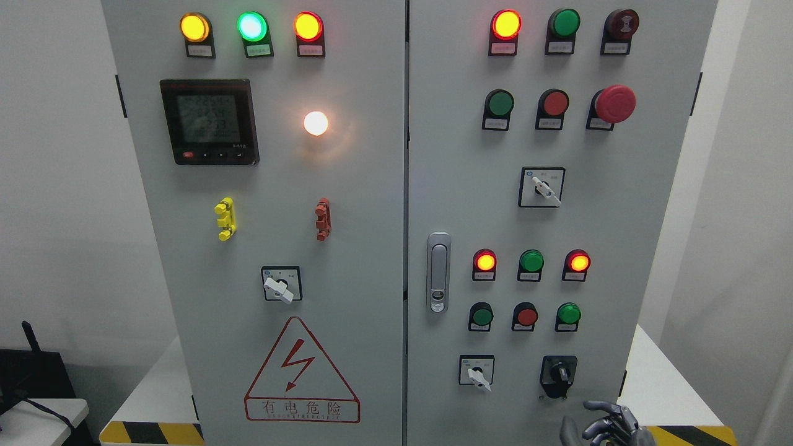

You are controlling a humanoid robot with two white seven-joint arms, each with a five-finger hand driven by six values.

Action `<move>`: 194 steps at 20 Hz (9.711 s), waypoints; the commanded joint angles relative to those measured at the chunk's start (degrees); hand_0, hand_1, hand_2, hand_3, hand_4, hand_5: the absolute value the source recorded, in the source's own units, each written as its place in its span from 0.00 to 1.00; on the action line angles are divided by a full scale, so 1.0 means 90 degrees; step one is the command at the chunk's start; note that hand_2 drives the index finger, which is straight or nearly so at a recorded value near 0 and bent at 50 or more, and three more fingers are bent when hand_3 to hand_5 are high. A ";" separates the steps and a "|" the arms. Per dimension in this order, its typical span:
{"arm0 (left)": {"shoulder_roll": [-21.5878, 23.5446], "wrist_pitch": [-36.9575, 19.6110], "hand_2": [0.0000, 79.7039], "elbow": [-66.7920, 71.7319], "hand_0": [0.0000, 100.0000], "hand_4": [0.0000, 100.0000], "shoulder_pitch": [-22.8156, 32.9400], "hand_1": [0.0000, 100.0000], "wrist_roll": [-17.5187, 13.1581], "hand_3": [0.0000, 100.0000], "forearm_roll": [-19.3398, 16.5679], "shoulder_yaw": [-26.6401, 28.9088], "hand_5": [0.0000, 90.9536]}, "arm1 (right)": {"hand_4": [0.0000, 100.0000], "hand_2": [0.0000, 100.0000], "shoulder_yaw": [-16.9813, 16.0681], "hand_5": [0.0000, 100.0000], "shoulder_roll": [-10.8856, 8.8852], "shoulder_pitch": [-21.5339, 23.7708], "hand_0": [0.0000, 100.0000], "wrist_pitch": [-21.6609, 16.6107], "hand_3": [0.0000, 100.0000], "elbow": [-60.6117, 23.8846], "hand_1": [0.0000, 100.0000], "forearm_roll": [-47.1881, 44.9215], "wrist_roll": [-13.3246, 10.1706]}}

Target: Trip black knob to open circuit

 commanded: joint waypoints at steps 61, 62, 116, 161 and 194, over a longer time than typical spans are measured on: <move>-0.0008 0.0004 0.00 0.0000 0.12 0.00 -0.0049 0.39 0.0004 0.00 -0.0215 0.0000 0.00 | 0.88 0.47 -0.0149 0.97 0.0409 -0.0811 0.39 0.0183 0.81 0.0932 0.81 0.0056 -0.0046; -0.0008 0.0004 0.00 0.0000 0.12 0.00 -0.0049 0.39 0.0004 0.00 -0.0215 0.0000 0.00 | 0.88 0.47 -0.0149 0.97 0.0409 -0.0811 0.39 0.0183 0.81 0.0932 0.81 0.0056 -0.0046; 0.0002 0.0004 0.00 0.0000 0.12 0.00 -0.0049 0.39 0.0004 0.00 -0.0215 0.0000 0.00 | 0.89 0.53 -0.0149 0.97 0.0409 -0.0831 0.58 0.0154 0.85 0.0922 0.81 0.0056 -0.0046; 0.0002 0.0004 0.00 0.0000 0.12 0.00 -0.0049 0.39 0.0004 0.00 -0.0205 0.0000 0.00 | 0.91 0.58 -0.0149 0.97 0.0458 -0.0831 0.61 0.0173 0.90 0.0932 0.81 -0.0052 -0.0027; 0.0002 0.0004 0.00 0.0000 0.12 0.00 -0.0049 0.39 0.0004 0.00 -0.0215 0.0000 0.00 | 0.93 0.61 -0.0110 0.97 0.0526 -0.0841 0.64 0.0173 0.92 0.0922 0.82 -0.0345 0.0052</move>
